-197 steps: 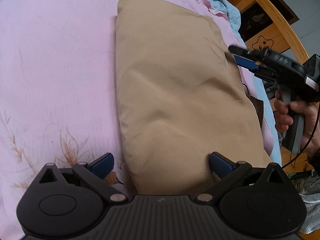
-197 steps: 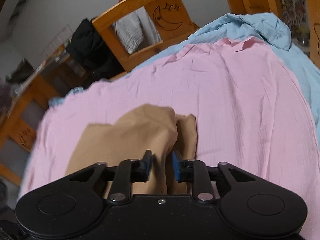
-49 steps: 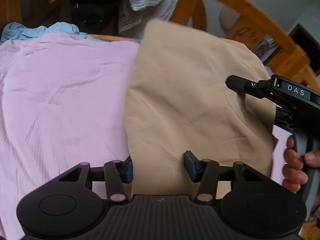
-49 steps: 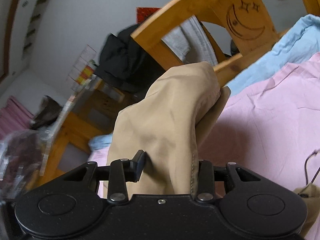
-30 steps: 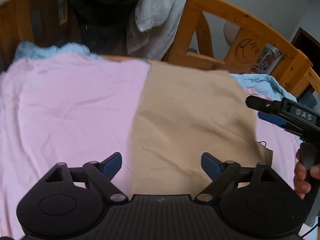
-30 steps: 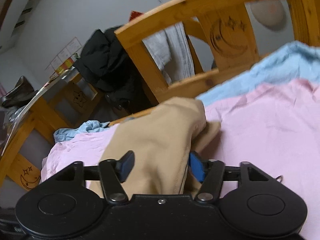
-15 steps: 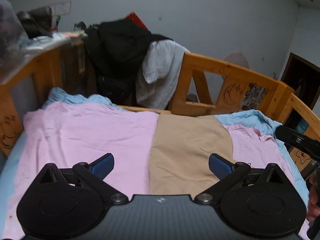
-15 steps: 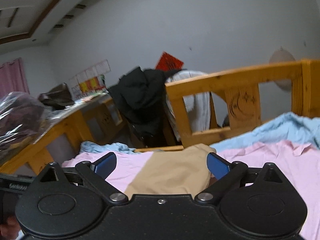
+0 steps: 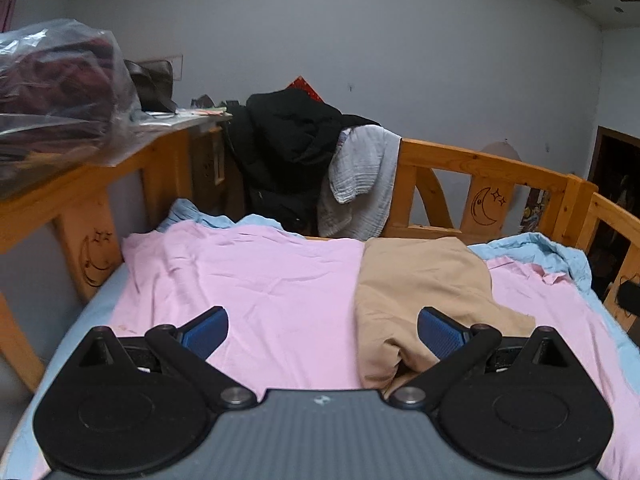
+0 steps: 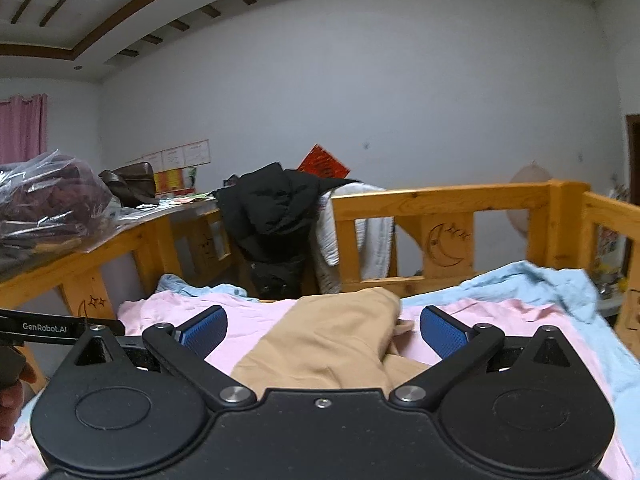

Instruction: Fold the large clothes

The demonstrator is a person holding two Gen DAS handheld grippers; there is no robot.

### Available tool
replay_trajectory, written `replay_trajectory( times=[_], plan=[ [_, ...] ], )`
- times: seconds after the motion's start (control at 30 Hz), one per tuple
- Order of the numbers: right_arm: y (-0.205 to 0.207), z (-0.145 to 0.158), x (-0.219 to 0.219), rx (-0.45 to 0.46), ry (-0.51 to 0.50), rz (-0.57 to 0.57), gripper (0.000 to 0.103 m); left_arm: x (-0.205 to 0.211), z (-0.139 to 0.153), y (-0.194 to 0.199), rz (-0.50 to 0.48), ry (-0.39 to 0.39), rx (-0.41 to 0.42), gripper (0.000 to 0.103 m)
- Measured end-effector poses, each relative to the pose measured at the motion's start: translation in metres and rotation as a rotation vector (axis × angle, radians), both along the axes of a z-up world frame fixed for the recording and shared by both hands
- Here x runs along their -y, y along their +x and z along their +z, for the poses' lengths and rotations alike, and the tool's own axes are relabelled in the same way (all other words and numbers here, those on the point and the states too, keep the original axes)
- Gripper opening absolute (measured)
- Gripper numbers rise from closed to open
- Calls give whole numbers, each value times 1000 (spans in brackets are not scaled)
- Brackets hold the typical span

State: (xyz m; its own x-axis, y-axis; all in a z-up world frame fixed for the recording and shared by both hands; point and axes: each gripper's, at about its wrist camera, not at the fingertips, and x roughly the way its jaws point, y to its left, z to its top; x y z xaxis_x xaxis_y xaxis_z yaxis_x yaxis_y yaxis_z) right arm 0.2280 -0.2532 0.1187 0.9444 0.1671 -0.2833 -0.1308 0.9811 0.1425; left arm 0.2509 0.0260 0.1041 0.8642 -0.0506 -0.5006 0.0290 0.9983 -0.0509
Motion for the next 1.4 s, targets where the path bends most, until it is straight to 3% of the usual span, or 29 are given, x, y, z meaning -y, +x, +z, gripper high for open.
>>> replay_trajectory(
  times=[0.23,0.57,0.63,0.7,0.77,0.87,1.1,1.4],
  plan=[
    [-60,-13,-17,35,-49,-51,102,0,-12,-51,-31,66,-38,102],
    [-135,-17,-37,-48,-14,-105,102,-14,-3,-135,-29,117,-55,103],
    [-145,-19,-38,-80,-24,-94,102,-15,-6,-151,5,123,-44,103],
    [-156,-20,-35,-86,-30,-76,102,-16,-17,-167,90,58,-56,103],
    [-168,-24,-32,-97,-49,-60,102,-21,-26,-175,85,-30,-77,103],
    [-183,-34,-28,-113,-78,-36,102,-20,-28,-180,98,11,-71,103],
    [-194,-43,-18,-119,-88,-36,102,2,-29,-188,6,107,-21,103],
    [-193,-46,-13,-128,-57,-43,102,11,-34,-189,-1,101,-43,103]
  ],
)
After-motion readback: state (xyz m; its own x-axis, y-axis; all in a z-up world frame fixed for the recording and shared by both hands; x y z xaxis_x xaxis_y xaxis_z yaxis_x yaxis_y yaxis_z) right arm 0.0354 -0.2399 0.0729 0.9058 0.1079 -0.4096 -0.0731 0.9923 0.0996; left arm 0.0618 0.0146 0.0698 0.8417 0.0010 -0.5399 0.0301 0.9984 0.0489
